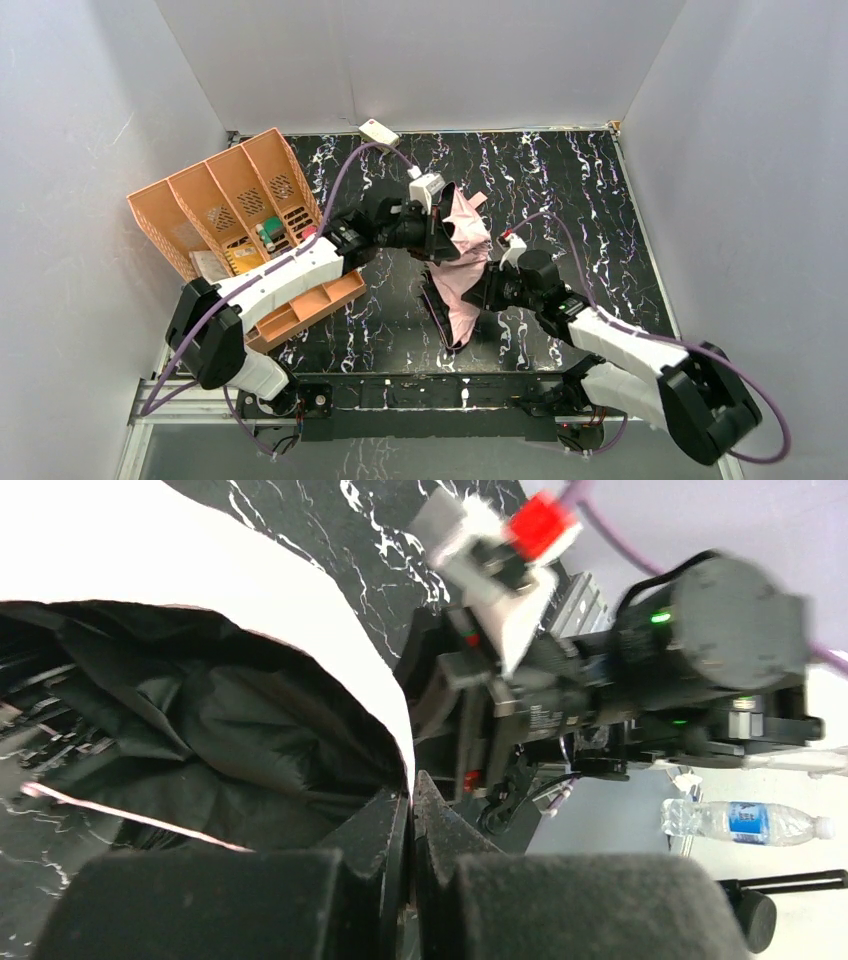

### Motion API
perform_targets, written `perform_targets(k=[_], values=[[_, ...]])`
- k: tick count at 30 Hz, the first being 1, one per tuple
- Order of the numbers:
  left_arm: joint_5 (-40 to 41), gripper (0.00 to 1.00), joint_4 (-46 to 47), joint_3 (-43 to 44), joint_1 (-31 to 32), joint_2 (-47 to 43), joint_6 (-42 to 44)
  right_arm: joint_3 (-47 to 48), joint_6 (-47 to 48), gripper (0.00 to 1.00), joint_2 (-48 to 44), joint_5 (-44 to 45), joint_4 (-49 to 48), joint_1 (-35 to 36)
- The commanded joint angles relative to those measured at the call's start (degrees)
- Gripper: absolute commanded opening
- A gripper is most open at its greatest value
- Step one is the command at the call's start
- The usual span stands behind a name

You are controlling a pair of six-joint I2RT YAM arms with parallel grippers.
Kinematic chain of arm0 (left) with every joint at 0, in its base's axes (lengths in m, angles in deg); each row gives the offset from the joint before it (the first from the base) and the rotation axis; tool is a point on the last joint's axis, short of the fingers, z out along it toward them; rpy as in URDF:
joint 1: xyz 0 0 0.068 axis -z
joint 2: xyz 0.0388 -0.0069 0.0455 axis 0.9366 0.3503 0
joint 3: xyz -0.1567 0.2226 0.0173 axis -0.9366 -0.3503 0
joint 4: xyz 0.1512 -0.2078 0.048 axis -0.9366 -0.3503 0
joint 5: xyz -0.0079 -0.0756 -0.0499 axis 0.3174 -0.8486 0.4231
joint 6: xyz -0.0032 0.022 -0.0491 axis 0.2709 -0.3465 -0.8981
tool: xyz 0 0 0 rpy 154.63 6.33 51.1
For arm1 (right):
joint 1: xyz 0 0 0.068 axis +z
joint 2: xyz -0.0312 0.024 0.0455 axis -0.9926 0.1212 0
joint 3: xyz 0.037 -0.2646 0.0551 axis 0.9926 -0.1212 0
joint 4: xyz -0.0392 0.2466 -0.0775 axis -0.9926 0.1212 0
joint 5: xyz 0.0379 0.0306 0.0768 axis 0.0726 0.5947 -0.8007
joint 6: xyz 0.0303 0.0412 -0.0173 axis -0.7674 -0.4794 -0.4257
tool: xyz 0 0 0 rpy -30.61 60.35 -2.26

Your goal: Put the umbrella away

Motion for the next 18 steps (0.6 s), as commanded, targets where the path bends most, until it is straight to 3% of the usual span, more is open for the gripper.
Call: perform_targets(k=[1,7,13,16,18], values=[[5.3,0.0,10.3,-4.52,4.41,-0.85,-3.01,4.01,2.22,0.29,-7.76,3.41,9.55,-0.02],[10.19,0.0,19.12,-12.55,9.87,-2.69,-3.39,9.85,-2.29,0.13,-15.01,20.04,28.26,-0.02],[11.69,0.02,26.42,-22.65,13.23,-3.55,-3.6,13.58,-3.66,0.1,-18.45,25.14,30.76,-0.02],[10.77,0.1,28.63,-25.58,14.83,-2.24,-3.02,15.35,-2.96,0.1,-16.88,24.08,28.99,-0.02],[9.95,0.24,29.71,-26.79,15.36,-1.05,-2.87,16.44,-2.33,0.1,-15.24,22.07,27.16,-0.02]])
